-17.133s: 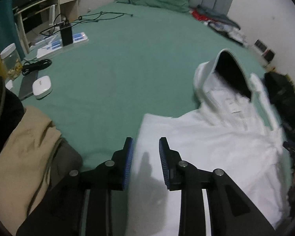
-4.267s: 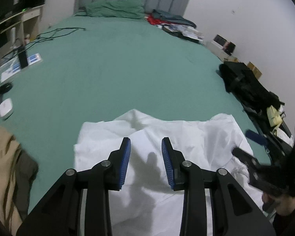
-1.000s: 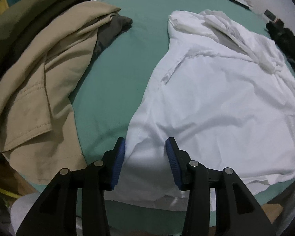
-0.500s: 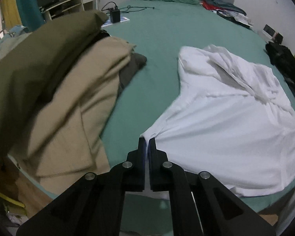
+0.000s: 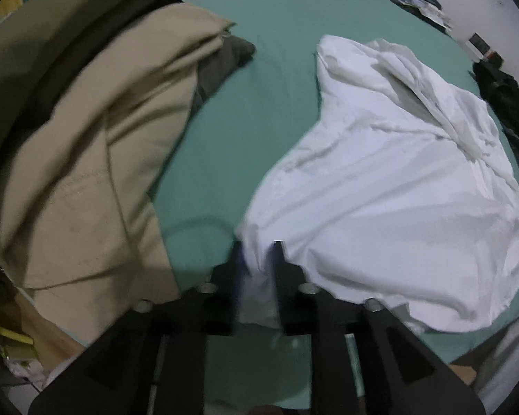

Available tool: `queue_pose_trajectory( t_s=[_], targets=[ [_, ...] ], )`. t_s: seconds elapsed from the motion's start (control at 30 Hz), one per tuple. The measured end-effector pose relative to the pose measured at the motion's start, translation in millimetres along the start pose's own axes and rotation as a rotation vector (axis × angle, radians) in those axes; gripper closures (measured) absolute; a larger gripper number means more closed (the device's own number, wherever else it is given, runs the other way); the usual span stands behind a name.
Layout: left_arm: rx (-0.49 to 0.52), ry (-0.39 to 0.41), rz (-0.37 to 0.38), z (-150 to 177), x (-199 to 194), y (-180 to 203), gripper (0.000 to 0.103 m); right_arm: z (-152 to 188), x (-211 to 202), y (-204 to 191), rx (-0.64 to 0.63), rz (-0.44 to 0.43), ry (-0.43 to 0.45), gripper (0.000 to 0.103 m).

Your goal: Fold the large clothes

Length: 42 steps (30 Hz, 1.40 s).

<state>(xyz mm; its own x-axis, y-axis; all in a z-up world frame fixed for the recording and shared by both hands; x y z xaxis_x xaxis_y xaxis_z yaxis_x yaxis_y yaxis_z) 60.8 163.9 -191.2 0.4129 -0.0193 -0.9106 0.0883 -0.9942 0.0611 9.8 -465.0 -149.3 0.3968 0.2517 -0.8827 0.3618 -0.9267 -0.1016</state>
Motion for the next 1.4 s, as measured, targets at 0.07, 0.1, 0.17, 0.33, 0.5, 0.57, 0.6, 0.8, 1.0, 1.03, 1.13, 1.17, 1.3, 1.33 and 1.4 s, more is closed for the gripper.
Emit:
queue_pose_trajectory(
  t_s=[0.07, 0.1, 0.17, 0.33, 0.5, 0.57, 0.6, 0.8, 1.0, 1.03, 1.13, 1.17, 1.3, 1.33, 1.4],
  targets=[
    [0.019, -0.005, 0.003, 3.5, 1.9, 5.1, 0.065, 5.9, 12.1, -9.5, -0.094, 0.027, -0.024, 0.041],
    [0.024, -0.014, 0.002, 5.2, 3.6, 6.9, 0.065, 9.0, 19.7, -12.2, -0.125, 0.037, -0.045, 0.041],
    [0.033, -0.040, -0.003, 9.6, 9.6, 10.5, 0.065, 15.1, 32.6, -16.1, -0.153, 0.037, -0.082, 0.041],
    [0.068, -0.031, -0.011, 13.9, 8.3, 14.3, 0.077, 13.6, 25.2, -36.5, -0.181, -0.020, -0.034, 0.098],
    [0.091, 0.047, -0.010, 10.9, -14.9, 17.4, 0.100, 21.5, -3.9, -61.6, -0.190, -0.093, -0.016, 0.098],
    [0.066, 0.099, -0.008, 3.4, -32.0, 12.3, 0.100, 20.2, -21.3, -66.8, -0.148, -0.142, 0.025, 0.098],
    [0.055, 0.125, -0.010, -2.0, -39.4, 9.1, 0.100, 15.6, -30.8, -67.6, -0.122, -0.167, 0.052, 0.098],
    [0.051, 0.182, -0.014, -22.7, -55.6, 8.2, 0.100, -26.1, -33.0, -25.5, 0.040, -0.105, 0.164, 0.098],
    [0.056, 0.136, -0.026, -26.2, -30.2, 14.8, 0.100, -37.8, 17.2, 6.2, 0.071, -0.013, 0.091, 0.084],
    [0.056, 0.120, -0.025, -24.4, -24.1, 15.5, 0.100, -36.0, 21.9, 7.9, 0.071, -0.002, 0.073, 0.075],
    [0.043, 0.074, -0.015, -17.2, -9.0, 15.4, 0.100, -30.2, 33.5, 1.9, 0.067, -0.053, 0.062, 0.025],
    [0.038, 0.046, -0.005, -12.8, -2.6, 15.8, 0.100, -30.1, 36.7, -2.8, 0.072, -0.086, 0.070, 0.022],
    [0.041, -0.007, 0.010, -1.4, 10.4, 19.3, 0.086, -26.7, 50.8, -17.5, 0.066, -0.140, 0.051, 0.027],
    [0.043, -0.007, 0.004, 0.1, 11.7, 19.1, 0.078, -26.7, 51.4, -22.5, 0.032, -0.125, 0.046, 0.038],
    [0.037, -0.006, 0.011, 2.7, 14.1, 18.7, 0.078, -24.9, 50.8, -31.8, -0.015, -0.113, 0.017, 0.099]
  ],
)
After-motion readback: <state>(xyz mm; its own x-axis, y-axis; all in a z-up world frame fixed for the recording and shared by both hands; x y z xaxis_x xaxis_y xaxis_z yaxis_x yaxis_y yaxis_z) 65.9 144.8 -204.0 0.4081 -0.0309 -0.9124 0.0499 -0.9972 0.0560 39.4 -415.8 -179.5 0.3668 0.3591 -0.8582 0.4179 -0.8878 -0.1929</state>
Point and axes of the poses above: each gripper's, at about its wrist camera, not at the fingertips, and x roughly the way its jaws point, y to its right, z to its underside, the point moved 10 cm from there along x, roughly the way its jaws point, and after that the axes turned 2 degrees about y, right-handed, at the moved point
